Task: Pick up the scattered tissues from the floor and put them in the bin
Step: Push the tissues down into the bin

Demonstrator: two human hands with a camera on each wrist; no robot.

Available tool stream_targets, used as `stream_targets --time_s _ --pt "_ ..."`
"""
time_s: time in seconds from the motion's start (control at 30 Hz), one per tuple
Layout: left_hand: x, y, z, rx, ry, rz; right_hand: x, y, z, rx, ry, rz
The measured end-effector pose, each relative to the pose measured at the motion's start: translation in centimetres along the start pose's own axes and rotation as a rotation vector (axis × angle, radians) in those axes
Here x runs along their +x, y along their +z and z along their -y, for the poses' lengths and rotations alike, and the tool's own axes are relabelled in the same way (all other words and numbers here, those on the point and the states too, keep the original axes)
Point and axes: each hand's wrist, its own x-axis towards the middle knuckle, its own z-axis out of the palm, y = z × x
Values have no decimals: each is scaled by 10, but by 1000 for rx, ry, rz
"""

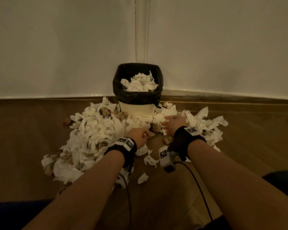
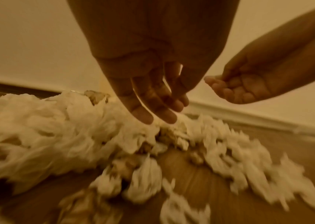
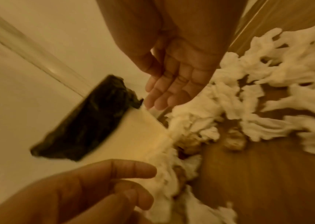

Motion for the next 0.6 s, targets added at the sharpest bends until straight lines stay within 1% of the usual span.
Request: stream_targets --time_s 0.07,0.17,0.3,0.37,0.47,0.53,0.6 --pt "-5 21 8 137 34 127 2 1 -25 -153 -5 0" --pt "-13 52 17 265 57 293 5 0 -49 -271 -6 42" --pt "-25 87 33 346 70 428 6 1 -60 -502 -30 116" --pt "-29 97 38 379 68 449 6 1 -63 -553 -44 144" --pt "-35 108 41 376 55 414 6 7 -69 -691 -96 211" --pt "-37 112 42 366 61 385 7 12 -73 -806 -152 224" --pt "-34 111 42 371 51 397 10 17 -80 -912 -213 232"
